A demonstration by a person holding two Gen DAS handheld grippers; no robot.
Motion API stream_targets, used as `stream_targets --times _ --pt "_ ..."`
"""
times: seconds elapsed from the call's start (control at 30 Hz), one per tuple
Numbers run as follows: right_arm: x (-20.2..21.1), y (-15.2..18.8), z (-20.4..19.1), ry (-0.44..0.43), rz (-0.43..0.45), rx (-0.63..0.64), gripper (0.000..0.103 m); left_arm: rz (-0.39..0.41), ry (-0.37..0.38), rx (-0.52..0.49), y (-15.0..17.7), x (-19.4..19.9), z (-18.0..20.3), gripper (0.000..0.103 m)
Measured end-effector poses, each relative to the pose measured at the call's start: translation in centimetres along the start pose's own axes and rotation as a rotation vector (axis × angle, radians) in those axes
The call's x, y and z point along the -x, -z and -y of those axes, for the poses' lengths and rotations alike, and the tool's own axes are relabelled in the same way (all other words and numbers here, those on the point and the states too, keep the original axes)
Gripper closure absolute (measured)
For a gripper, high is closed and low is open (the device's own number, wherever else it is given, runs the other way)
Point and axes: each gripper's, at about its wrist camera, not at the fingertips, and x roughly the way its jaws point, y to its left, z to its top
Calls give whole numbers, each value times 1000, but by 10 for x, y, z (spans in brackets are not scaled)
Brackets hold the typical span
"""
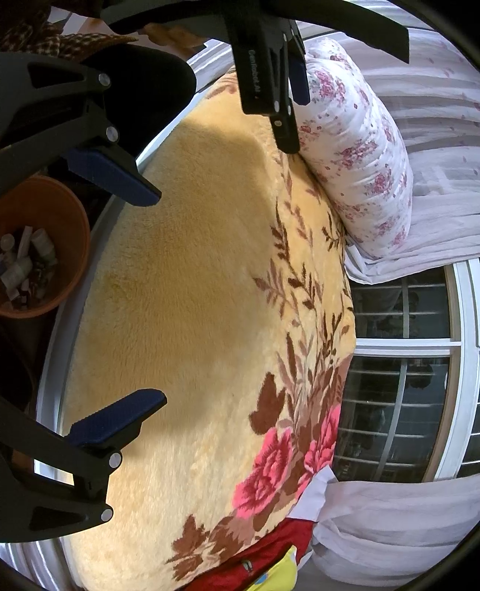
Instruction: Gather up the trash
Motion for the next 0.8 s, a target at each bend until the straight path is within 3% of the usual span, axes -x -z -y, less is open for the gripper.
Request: stream_targets --times 0.8 --pt "-9 -11 -5 11 -12 37 5 34 -9 27 -11 -9 -17 12"
